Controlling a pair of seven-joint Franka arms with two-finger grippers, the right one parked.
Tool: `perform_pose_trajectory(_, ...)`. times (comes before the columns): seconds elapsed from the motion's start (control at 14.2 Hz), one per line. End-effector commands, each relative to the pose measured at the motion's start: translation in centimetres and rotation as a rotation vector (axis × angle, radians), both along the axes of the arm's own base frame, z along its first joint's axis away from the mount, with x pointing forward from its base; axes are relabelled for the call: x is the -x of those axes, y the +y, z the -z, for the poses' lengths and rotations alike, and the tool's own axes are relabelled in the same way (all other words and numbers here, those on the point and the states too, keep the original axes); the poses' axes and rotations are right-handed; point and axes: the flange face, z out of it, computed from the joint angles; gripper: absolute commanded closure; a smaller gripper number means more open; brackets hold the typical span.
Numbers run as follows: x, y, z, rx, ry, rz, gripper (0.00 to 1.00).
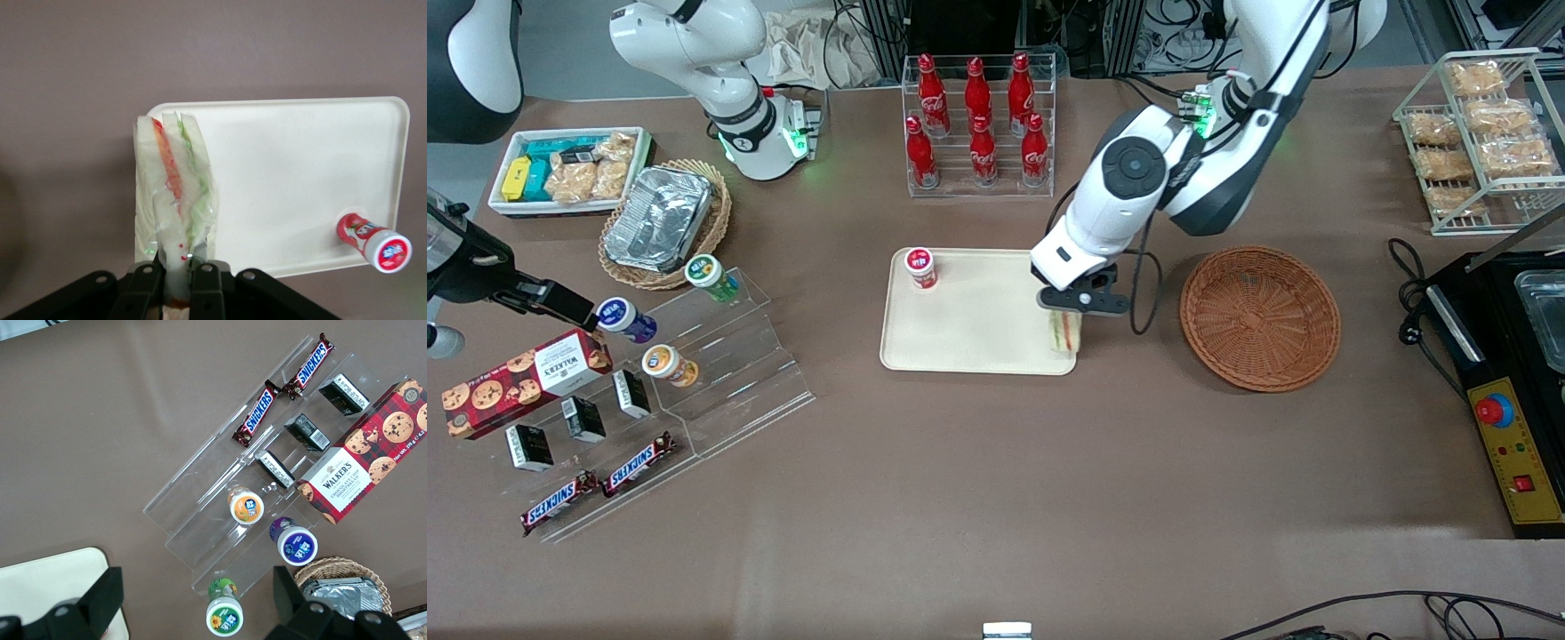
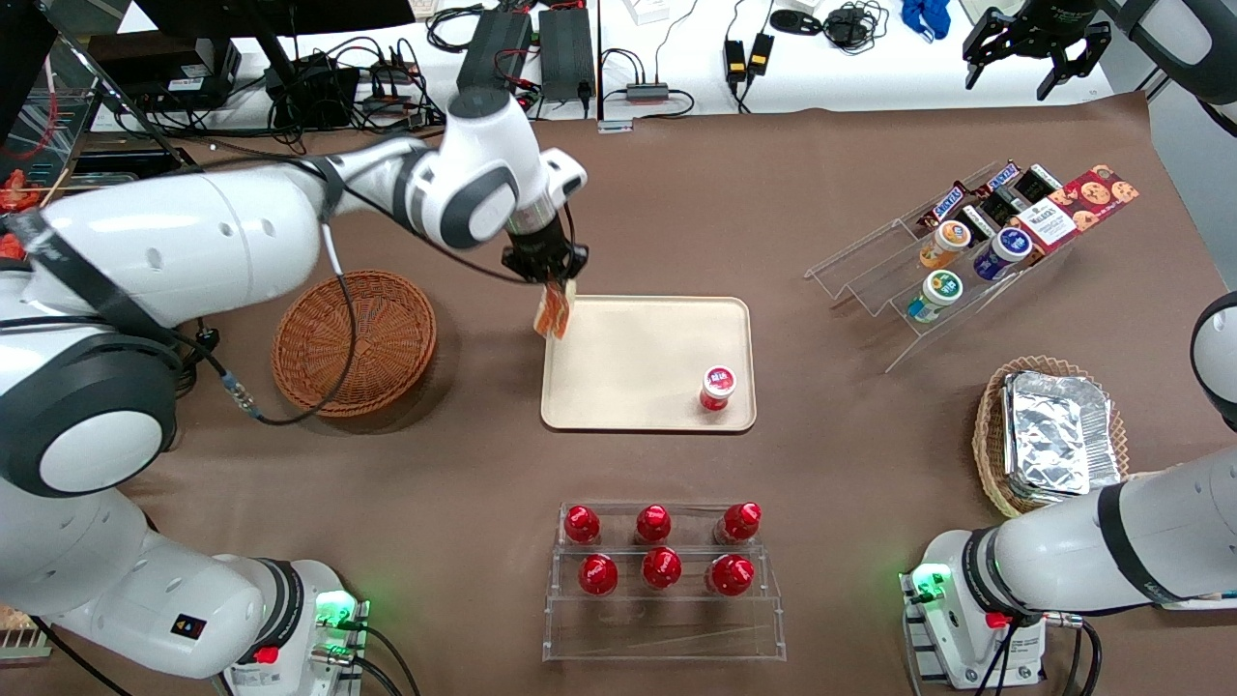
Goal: Place sandwich from basket to tray
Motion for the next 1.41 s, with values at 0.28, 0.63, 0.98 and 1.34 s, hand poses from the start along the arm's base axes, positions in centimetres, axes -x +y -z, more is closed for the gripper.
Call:
perform_pose_trajectory(0.28, 1.3, -1.8, 6.5, 0.005, -0.041, 0.054, 1.00)
perform_pose_trajectory(0.63, 0.9, -2.3, 8.8, 0.020, -0.084, 0.029, 0.59)
perform_pose_trajectory(0.98, 0.6, -1.7, 7.0, 0.015, -0.089, -0.042, 0.00)
perform_pose_trajectory(1.34, -2.0, 5.8, -1.2, -0.170, -0.045, -0.006, 0.01)
